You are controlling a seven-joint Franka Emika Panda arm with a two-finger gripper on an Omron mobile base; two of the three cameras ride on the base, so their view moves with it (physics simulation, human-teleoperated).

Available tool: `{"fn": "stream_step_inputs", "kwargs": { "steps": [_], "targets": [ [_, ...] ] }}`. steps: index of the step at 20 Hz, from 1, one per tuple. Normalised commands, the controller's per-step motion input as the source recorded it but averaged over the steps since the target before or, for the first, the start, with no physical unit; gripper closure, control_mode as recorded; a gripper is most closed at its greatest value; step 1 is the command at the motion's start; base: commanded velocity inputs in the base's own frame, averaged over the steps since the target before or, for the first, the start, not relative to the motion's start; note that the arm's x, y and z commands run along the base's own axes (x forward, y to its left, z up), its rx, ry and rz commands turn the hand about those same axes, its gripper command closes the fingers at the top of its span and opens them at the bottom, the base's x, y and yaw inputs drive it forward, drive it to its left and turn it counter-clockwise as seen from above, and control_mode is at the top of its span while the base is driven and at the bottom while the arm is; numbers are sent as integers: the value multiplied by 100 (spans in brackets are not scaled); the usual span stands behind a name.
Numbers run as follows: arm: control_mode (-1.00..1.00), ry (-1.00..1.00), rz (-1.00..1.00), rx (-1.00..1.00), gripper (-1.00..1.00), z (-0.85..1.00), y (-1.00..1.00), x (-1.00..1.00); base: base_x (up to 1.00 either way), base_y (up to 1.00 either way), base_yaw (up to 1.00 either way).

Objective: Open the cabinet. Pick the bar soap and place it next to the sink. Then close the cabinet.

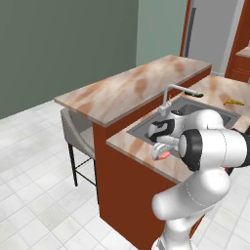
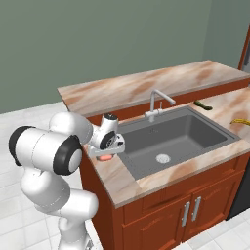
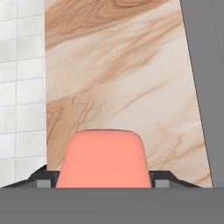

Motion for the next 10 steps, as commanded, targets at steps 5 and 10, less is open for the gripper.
{"fn": "stream_step_inputs", "kwargs": {
  "steps": [5, 10],
  "targets": [
    [-100, 0, 0, 0, -100, 0, 0, 0, 0, 0, 0],
    [-100, 0, 0, 0, -100, -1, 0, 0, 0, 0, 0]
  ]
}}
